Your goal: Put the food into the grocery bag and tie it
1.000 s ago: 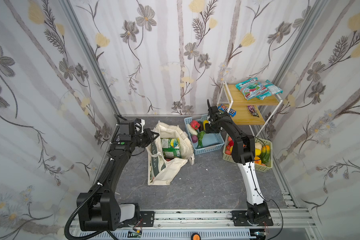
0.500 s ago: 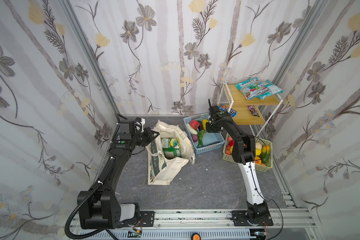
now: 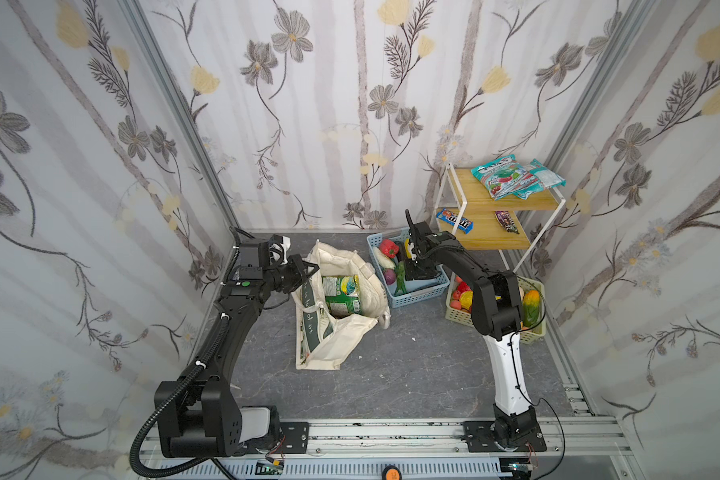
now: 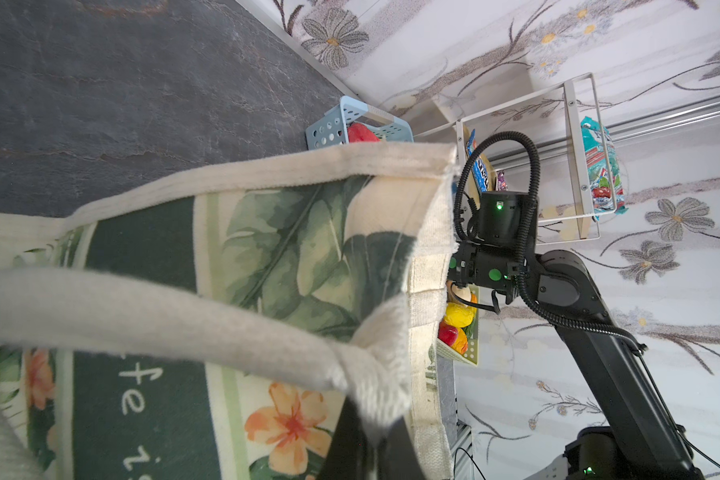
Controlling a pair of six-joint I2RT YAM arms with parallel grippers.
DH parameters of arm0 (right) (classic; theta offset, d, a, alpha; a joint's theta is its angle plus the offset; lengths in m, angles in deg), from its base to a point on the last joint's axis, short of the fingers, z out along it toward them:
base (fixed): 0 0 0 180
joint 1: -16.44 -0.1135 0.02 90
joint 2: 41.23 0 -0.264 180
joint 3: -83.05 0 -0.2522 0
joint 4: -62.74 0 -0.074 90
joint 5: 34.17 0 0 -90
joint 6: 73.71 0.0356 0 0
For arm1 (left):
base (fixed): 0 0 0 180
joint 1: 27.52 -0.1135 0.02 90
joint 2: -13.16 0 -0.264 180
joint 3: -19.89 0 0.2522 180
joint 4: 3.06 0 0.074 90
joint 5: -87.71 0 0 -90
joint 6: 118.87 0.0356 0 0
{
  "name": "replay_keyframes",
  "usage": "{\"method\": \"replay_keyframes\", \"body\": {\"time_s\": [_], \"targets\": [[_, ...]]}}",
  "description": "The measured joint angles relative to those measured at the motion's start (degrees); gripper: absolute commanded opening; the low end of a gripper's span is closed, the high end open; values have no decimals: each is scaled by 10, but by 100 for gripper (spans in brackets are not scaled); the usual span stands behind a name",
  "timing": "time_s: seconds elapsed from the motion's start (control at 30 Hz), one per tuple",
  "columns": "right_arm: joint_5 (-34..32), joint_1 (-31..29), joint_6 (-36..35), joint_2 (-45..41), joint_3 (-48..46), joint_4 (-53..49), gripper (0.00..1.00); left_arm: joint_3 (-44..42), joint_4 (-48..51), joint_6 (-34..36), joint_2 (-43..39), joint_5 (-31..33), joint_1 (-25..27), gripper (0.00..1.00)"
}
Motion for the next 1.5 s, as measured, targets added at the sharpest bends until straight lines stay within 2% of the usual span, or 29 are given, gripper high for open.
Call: {"method": "replay_keyframes", "body": {"time_s": [0.37,0.77,0.9,1.0,1.27,1.5], "targets": [[3,-43,22,-122,-207,61,49,0,0,10,0,-13,0,0],[27,-70,56,-196,-316,89,49,0,0,12,0,-23,0,0],[26,-63,59,-200,-302,83,52,0,0,13,-1,-24,0,0],[11,-45,60,-194,-254,81,55,0,0,13,-2,-24,0,0],[-45,-6,58,-116,-126,82,56,10,9,15,-3,-24,0,0],[-87,17,44,-65,-71,69,56,15,17,15,-1,-24,0,0]]}}
